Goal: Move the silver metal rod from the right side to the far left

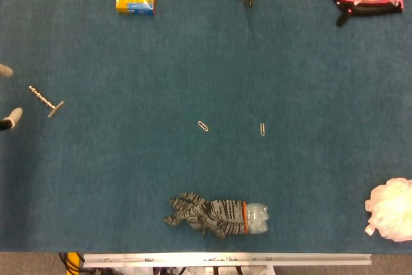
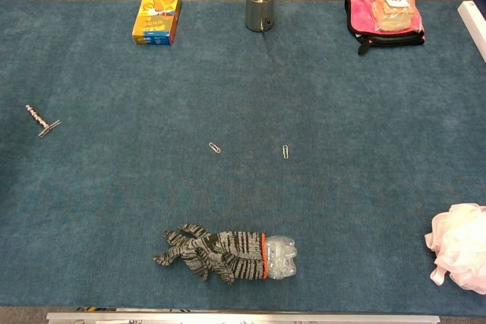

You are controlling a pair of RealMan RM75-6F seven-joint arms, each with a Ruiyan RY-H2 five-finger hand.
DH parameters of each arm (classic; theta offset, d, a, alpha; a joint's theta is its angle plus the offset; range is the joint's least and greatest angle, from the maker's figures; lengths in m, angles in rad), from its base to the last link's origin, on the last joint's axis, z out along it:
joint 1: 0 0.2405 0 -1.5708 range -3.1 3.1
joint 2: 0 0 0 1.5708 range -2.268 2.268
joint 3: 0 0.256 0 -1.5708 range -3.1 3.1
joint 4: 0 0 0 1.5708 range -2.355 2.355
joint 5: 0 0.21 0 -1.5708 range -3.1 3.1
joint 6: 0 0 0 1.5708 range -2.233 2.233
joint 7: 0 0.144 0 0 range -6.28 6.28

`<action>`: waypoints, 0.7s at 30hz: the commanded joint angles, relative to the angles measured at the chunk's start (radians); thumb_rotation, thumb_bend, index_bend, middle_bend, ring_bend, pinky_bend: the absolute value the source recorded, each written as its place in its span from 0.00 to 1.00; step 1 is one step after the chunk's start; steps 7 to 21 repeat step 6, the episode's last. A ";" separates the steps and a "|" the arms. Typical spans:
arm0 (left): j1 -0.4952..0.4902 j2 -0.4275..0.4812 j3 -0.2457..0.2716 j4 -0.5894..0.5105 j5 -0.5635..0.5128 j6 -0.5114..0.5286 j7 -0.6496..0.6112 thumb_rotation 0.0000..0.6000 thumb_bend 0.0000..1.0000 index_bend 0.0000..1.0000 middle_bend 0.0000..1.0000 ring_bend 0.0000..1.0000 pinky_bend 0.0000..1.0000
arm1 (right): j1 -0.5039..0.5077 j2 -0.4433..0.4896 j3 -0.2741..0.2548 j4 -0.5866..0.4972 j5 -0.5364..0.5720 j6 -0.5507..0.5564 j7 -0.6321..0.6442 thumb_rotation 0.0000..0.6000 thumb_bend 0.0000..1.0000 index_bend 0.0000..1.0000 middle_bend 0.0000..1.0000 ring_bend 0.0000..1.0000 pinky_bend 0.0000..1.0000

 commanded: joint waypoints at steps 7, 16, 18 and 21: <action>0.061 0.028 0.034 -0.027 0.059 0.029 -0.032 1.00 0.17 0.35 0.34 0.22 0.35 | -0.008 0.015 0.000 -0.026 0.001 0.007 -0.007 1.00 0.09 0.47 0.40 0.32 0.40; 0.061 0.028 0.034 -0.027 0.059 0.029 -0.032 1.00 0.17 0.35 0.34 0.22 0.35 | -0.008 0.015 0.000 -0.026 0.001 0.007 -0.007 1.00 0.09 0.47 0.40 0.32 0.40; 0.061 0.028 0.034 -0.027 0.059 0.029 -0.032 1.00 0.17 0.35 0.34 0.22 0.35 | -0.008 0.015 0.000 -0.026 0.001 0.007 -0.007 1.00 0.09 0.47 0.40 0.32 0.40; 0.061 0.028 0.034 -0.027 0.059 0.029 -0.032 1.00 0.17 0.35 0.34 0.22 0.35 | -0.008 0.015 0.000 -0.026 0.001 0.007 -0.007 1.00 0.09 0.47 0.40 0.32 0.40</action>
